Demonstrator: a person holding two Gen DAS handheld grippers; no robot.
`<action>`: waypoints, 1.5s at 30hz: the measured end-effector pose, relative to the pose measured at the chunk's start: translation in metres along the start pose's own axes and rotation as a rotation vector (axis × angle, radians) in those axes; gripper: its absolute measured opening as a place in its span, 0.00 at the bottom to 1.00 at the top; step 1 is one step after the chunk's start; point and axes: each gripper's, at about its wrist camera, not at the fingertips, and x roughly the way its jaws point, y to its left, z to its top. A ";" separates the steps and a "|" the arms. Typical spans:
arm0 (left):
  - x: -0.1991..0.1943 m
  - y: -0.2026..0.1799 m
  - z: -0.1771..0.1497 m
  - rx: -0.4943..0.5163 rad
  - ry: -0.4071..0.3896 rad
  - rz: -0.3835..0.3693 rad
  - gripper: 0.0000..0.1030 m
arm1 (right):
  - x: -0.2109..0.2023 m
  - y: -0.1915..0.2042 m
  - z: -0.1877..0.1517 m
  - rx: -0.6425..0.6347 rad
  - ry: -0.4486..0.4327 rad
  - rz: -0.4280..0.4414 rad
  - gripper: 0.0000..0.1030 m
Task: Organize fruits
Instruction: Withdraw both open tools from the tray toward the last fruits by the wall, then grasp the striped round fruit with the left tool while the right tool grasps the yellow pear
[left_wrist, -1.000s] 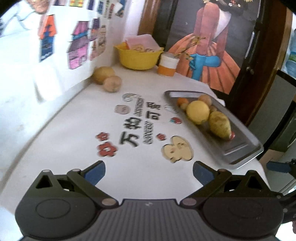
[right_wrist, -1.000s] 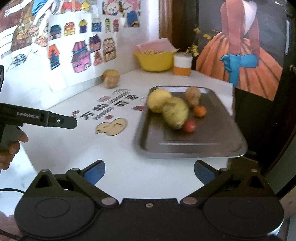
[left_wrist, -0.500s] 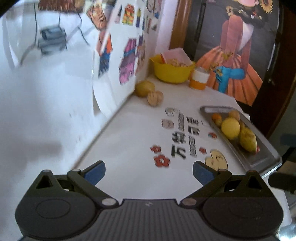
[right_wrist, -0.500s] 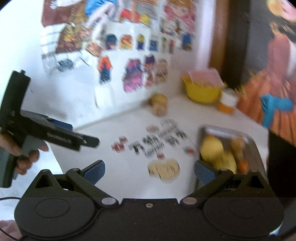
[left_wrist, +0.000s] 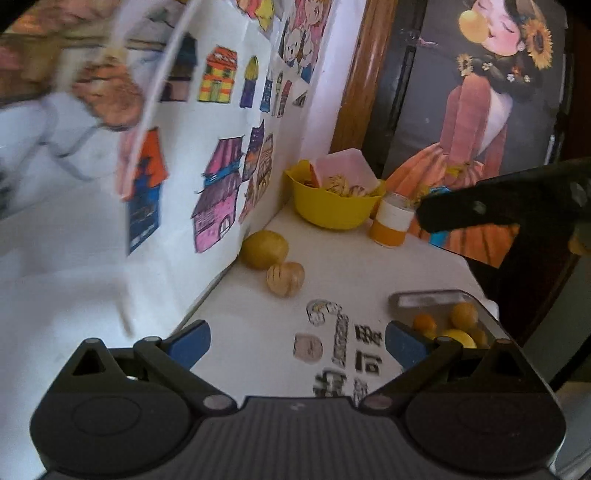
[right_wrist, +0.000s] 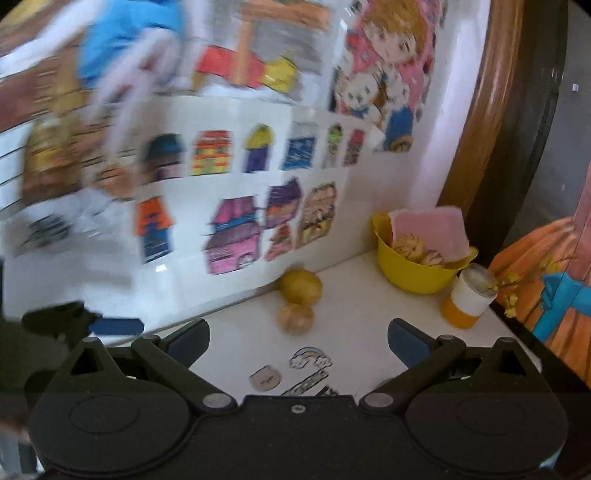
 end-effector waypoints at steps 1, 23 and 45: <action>0.011 -0.001 0.004 0.000 0.005 0.012 0.99 | 0.013 -0.009 0.005 0.014 0.016 0.006 0.99; 0.165 0.012 0.017 0.000 0.081 0.057 0.97 | 0.247 -0.067 0.016 0.018 0.090 0.314 0.94; 0.201 0.006 0.020 -0.007 0.065 0.046 0.49 | 0.300 -0.050 0.010 0.000 0.144 0.334 0.61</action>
